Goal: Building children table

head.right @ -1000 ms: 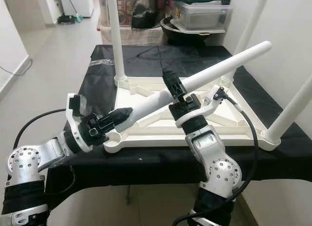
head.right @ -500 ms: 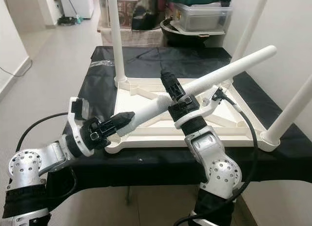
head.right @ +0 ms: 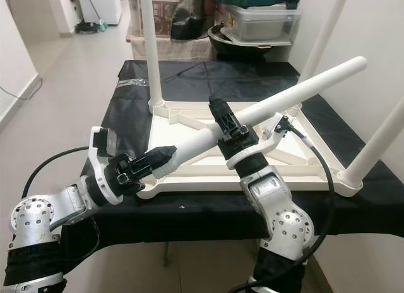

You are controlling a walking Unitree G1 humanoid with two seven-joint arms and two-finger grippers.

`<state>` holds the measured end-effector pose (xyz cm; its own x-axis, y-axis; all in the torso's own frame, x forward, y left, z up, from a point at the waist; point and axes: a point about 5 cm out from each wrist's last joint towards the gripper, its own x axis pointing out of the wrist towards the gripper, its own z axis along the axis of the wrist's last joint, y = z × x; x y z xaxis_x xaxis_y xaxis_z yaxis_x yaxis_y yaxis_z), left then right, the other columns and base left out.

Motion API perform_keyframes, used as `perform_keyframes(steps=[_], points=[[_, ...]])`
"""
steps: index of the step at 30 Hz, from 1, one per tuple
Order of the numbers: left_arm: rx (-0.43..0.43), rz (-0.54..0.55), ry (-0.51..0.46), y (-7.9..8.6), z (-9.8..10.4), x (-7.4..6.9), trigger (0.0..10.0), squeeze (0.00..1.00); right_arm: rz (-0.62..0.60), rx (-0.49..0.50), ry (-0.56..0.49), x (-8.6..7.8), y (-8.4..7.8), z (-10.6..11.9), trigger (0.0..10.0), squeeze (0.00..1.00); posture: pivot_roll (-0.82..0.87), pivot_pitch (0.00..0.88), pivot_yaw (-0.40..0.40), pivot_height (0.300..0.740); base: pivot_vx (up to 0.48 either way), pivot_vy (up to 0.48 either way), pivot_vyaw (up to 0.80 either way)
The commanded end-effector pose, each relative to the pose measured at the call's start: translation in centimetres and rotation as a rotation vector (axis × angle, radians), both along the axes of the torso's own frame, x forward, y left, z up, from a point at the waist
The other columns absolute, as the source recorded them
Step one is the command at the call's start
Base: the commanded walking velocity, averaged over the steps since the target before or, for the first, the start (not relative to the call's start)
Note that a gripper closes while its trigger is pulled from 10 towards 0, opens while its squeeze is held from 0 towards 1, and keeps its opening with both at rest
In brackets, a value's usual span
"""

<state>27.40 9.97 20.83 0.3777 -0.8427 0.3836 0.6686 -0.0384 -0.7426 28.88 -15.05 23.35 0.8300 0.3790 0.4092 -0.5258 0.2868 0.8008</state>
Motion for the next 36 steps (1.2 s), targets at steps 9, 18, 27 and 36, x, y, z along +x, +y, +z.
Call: perform_keyframes(steps=[9,18,27,36], points=[[0.043,0.015,0.034,0.5,-0.8,-0.1,10.0,0.0,0.014,0.004,-0.016,-0.2,0.0,0.2,0.0,0.0,0.12,0.0,-0.066,0.74,0.0,0.0,0.0],[0.115,0.058,0.093,0.6,-1.9,0.6,10.0,1.0,0.007,0.009,-0.024,-0.2,-0.1,0.3,0.0,0.0,0.13,0.0,-0.065,0.74,0.0,0.0,0.0],[0.174,0.144,0.141,1.5,-3.1,1.3,10.0,1.0,-0.049,-0.01,-0.062,0.1,-1.5,1.2,0.0,0.0,0.13,0.0,-0.066,0.74,0.0,0.0,0.0],[0.291,0.157,0.138,0.8,-4.4,0.7,10.0,0.0,-0.268,-0.149,-0.13,0.8,-4.0,3.3,0.0,0.0,0.13,0.0,-0.064,0.74,0.0,0.0,0.0]])
